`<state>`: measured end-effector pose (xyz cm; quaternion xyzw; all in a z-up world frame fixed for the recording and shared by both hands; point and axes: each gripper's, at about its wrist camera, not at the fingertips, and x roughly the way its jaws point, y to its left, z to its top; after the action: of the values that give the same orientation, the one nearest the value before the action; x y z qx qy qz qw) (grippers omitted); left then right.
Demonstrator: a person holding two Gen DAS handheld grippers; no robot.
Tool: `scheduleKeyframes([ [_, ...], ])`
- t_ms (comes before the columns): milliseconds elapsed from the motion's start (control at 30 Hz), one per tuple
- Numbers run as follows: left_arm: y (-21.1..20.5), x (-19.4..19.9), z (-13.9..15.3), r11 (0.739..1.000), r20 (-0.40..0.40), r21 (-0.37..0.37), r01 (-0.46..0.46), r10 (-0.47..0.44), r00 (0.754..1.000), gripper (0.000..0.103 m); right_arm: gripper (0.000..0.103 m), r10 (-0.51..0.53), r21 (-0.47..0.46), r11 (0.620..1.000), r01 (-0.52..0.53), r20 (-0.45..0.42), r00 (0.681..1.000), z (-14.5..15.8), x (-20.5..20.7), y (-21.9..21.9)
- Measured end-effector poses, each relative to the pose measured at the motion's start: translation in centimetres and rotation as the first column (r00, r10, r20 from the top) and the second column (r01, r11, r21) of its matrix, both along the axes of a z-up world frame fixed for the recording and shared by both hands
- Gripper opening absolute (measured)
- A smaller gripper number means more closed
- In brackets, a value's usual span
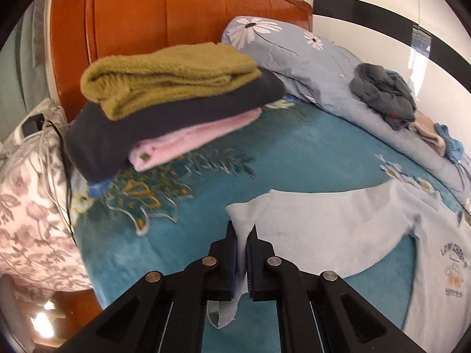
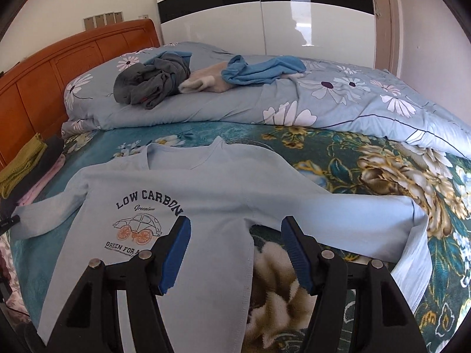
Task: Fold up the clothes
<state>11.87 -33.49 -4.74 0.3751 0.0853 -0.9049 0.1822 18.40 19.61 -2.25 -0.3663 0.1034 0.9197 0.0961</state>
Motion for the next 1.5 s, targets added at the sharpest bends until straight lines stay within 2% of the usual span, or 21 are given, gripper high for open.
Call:
scheduleKeyframes([
  [167,-3.1,-3.7,-1.1,0.993,0.1,-0.116,-0.015,0.027,0.995,0.006,0.065,-0.023,-0.054,0.998,0.025,0.034,0.999,-1.3,-0.7,1.4],
  [300,-3.4,-4.5,-2.0,0.997,0.119,-0.077,0.027,-0.018,0.993,0.01,0.065,0.007,-0.061,0.998,-0.005,0.035,0.999,-1.2,-2.2,2.0],
  [367,-3.3,-4.1,-2.1,0.999,0.125,-0.027,0.035,-0.032,0.992,0.025,0.065,0.03,-0.055,0.998,-0.028,0.032,0.999,-1.0,-3.4,2.3],
  [400,-3.2,-3.8,-1.8,1.0,0.123,-0.004,0.028,-0.028,0.992,0.045,0.065,0.043,-0.05,0.998,-0.042,0.029,0.999,-0.9,-4.2,2.4],
  [433,-3.0,-3.4,-1.4,1.0,0.115,0.008,0.017,-0.018,0.993,0.059,0.065,0.06,-0.045,0.997,-0.059,0.03,0.998,-0.7,-5.2,2.6],
  [533,-1.5,-2.7,0.7,1.0,0.048,-0.009,0.013,-0.013,0.999,0.065,0.065,0.109,-0.023,0.994,-0.108,0.036,0.993,-0.4,-8.6,3.0],
  [600,0.2,-3.4,2.1,0.997,0.012,0.008,0.074,-0.074,0.997,0.07,0.065,0.139,-0.01,0.99,-0.139,0.058,0.989,-0.6,-11.4,3.3],
  [667,2.6,-5.4,2.6,0.982,-0.001,0.06,0.176,-0.177,0.984,0.072,0.065,0.155,0.006,0.988,-0.157,0.097,0.983,-1.3,-14.4,3.6],
  [733,5.4,-8.1,2.6,0.955,-0.004,0.107,0.276,-0.277,0.961,0.073,0.065,0.169,0.005,0.985,-0.172,0.14,0.976,-2.3,-17.0,3.9],
  [800,8.8,-11.0,1.7,0.918,0.011,0.132,0.375,-0.38,0.925,0.073,0.065,0.188,-0.021,0.982,-0.187,0.167,0.968,-3.2,-18.9,4.4],
  [900,13.9,-15.2,-0.3,0.867,0.073,0.156,0.474,-0.488,0.87,0.073,0.065,0.197,-0.058,0.98,-0.189,0.189,0.962,-4.3,-20.5,5.1],
  [1000,17.7,-18.8,-2.3,0.825,0.115,0.209,0.525,-0.554,0.824,0.073,0.065,0.224,-0.097,0.973,-0.207,0.208,0.952,-5.2,-21.4,5.8],
  [1133,21.0,-21.0,-4.6,0.799,0.157,0.25,0.548,-0.591,0.791,0.073,0.065,0.26,-0.1,0.965,-0.243,0.243,0.935,-6.0,-22.0,6.1],
  [1233,22.6,-21.4,-5.7,0.781,0.176,0.246,0.574,-0.619,0.766,0.071,0.064,0.282,-0.101,0.959,-0.266,0.23,0.931,-6.3,-21.8,6.2],
  [1267,23.0,-21.2,-5.7,0.772,0.171,0.227,0.594,-0.632,0.756,0.071,0.06,0.291,-0.101,0.956,-0.275,0.219,0.931,-6.3,-21.7,6.2],
  [1300,23.3,-21.0,-5.7,0.762,0.168,0.219,0.61,-0.645,0.746,0.068,0.055,0.3,-0.102,0.953,-0.285,0.208,0.931,-6.3,-21.6,6.2],
  [1367,23.6,-20.7,-5.5,0.741,0.161,0.227,0.632,-0.668,0.726,0.043,0.029,0.307,-0.101,0.951,-0.292,0.204,0.93,-6.4,-21.4,6.2],
  [1400,23.8,-20.5,-5.4,0.731,0.157,0.231,0.642,-0.68,0.717,0.024,0.015,0.312,-0.102,0.949,-0.297,0.206,0.927,-6.4,-21.4,6.2],
  [1433,24.0,-20.3,-5.2,0.72,0.155,0.227,0.656,-0.691,0.706,0.012,0.011,0.321,-0.107,0.946,-0.305,0.208,0.924,-6.5,-21.3,6.2],
  [1467,24.2,-20.1,-5.0,0.709,0.157,0.212,0.672,-0.704,0.693,0.007,0.007,0.332,-0.106,0.943,-0.317,0.209,0.92,-6.4,-21.2,6.1],
  [1500,24.5,-19.8,-4.7,0.698,0.158,0.197,0.689,-0.716,0.68,0.007,0.004,0.344,-0.101,0.939,-0.33,0.209,0.915,-6.3,-21.2,5.9],
])
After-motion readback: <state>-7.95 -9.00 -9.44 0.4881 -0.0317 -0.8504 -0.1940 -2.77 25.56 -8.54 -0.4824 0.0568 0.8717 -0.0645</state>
